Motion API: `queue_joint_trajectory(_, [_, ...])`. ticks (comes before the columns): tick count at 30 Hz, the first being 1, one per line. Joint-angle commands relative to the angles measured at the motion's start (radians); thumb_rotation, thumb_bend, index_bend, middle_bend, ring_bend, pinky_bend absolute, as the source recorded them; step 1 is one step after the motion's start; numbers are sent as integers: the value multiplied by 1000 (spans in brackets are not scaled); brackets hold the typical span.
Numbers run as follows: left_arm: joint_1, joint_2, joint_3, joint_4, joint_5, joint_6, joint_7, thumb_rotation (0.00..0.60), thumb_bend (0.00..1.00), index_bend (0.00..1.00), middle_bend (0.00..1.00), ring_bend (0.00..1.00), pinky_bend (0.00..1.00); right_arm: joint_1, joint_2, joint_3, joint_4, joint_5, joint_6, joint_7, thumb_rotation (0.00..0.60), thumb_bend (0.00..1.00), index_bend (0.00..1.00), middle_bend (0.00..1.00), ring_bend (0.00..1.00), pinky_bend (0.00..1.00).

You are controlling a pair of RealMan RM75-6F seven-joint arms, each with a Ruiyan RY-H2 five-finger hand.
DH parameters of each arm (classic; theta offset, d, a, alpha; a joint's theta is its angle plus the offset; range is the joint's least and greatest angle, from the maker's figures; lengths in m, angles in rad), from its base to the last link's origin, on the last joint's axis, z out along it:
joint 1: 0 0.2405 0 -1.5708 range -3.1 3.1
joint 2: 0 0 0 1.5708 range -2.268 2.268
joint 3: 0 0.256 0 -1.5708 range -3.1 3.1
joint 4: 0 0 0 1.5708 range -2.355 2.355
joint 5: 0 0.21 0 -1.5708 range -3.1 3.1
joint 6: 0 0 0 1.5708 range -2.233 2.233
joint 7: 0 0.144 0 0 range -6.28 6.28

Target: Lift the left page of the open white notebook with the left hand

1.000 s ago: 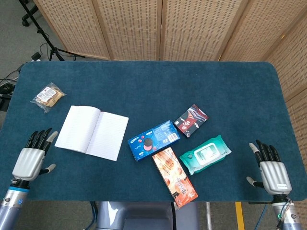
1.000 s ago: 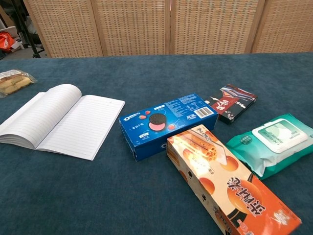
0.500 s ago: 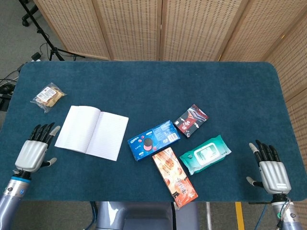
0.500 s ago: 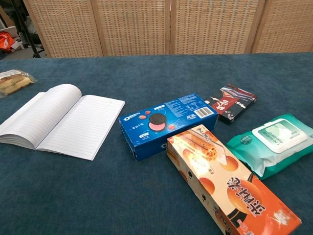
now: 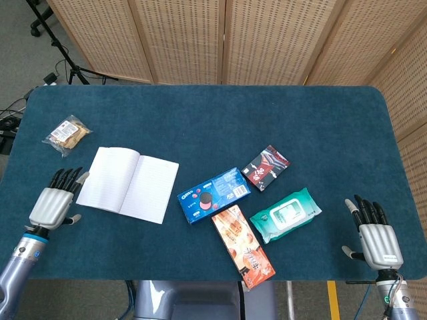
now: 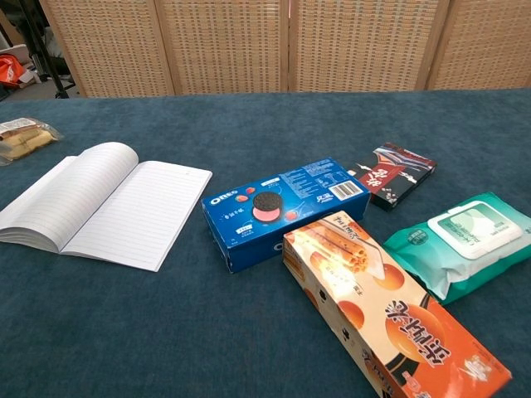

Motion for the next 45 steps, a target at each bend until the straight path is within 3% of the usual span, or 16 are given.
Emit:
queue_joint_trajectory(1, [-14, -16, -1, 25, -9, -20, -9, 600, 11, 0, 0, 0, 0, 1, -1, 0, 1, 0, -1, -2, 600, 53, 0, 0, 0, 0])
queue_joint_trajectory(13, [-46, -80, 2, 122, -9, -42, -10, 600, 15, 0, 0, 0, 0, 4, -7, -2, 5, 3, -7, -10, 600, 53, 0, 0, 0, 0])
queue_joint_trajectory(45, [-68, -179, 5, 253, -3, -17, -63, 600, 31, 0, 0, 0, 0, 5, -9, -3, 6, 4, -9, -11, 600, 53, 0, 0, 0, 0])
